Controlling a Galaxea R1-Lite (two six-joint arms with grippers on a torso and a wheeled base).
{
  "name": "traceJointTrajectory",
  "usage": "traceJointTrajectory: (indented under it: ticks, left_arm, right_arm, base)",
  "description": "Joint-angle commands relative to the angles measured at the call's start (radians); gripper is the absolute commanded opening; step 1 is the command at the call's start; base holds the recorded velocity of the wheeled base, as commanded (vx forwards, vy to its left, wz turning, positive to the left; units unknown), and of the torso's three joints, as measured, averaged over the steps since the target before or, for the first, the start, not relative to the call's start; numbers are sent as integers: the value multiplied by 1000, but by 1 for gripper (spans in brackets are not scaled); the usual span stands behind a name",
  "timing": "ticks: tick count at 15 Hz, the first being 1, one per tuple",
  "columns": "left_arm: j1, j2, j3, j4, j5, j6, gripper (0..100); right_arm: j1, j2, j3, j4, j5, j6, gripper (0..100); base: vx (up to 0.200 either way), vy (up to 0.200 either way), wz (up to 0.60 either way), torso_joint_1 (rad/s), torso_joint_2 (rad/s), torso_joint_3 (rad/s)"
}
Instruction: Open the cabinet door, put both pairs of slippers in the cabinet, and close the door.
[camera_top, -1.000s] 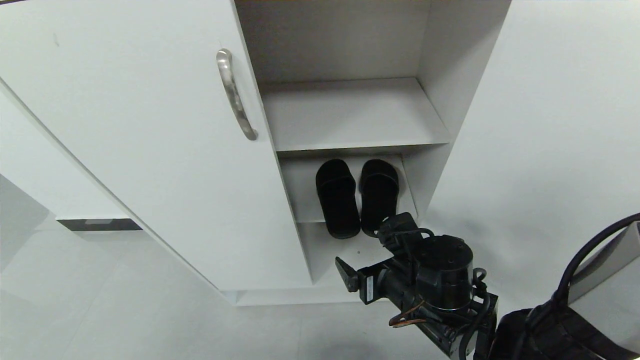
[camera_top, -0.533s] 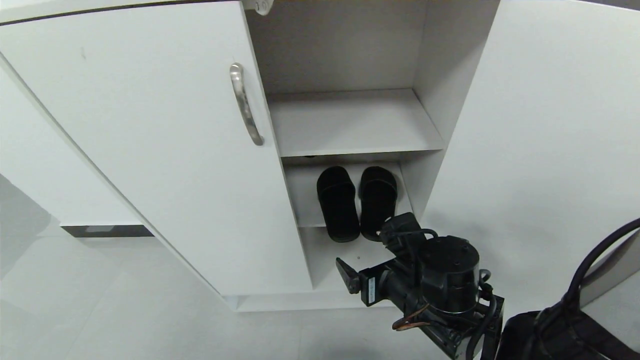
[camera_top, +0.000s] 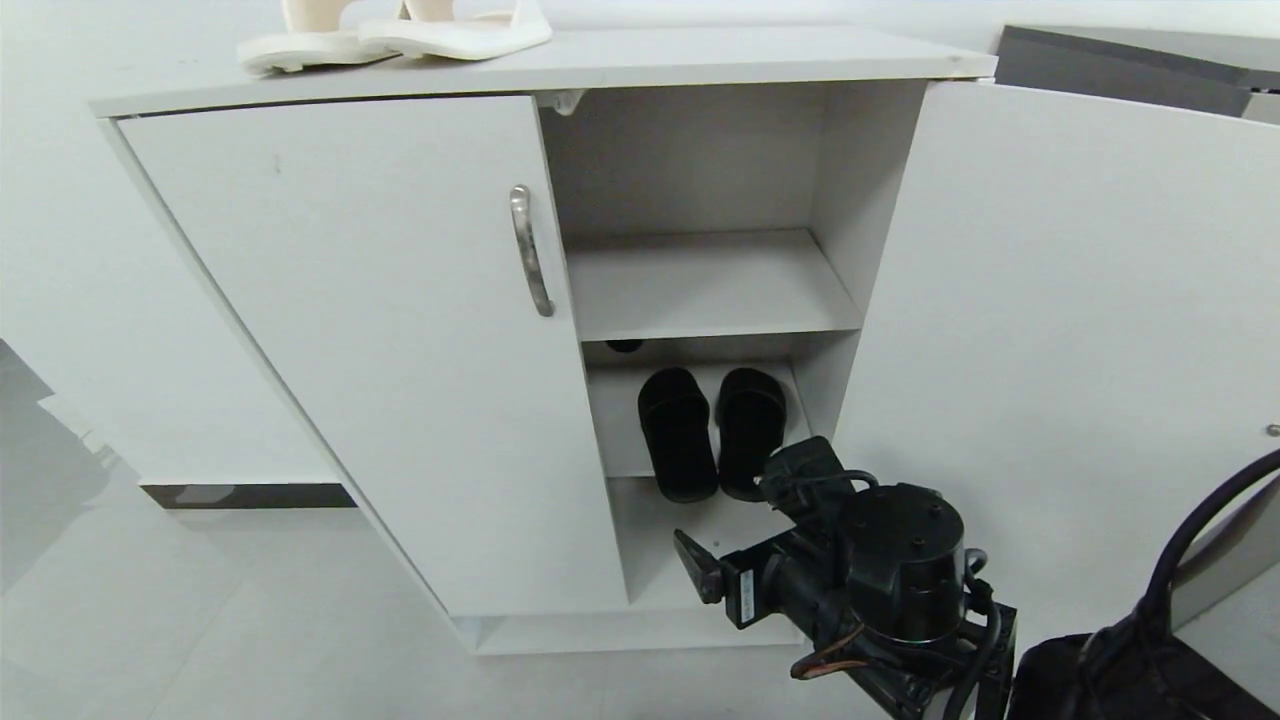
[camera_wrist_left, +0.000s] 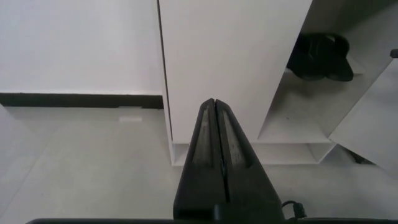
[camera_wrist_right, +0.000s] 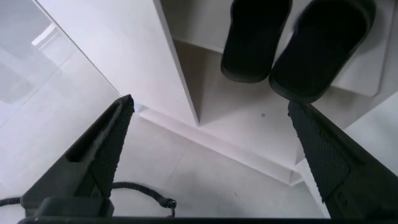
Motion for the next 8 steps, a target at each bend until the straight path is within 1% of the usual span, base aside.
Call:
traceJointTrajectory:
  ticks: [1, 8]
  left_arm:
    - [2, 0, 0, -1, 0, 0, 0]
    - [2, 0, 0, -1, 0, 0, 0]
  right_arm:
    - [0, 0, 1, -2, -1, 0, 100]
    - [82, -27, 38, -50, -2, -5, 100]
  base:
    - [0, 0, 0, -2, 7, 207]
    - [0, 0, 0, -1, 3, 207]
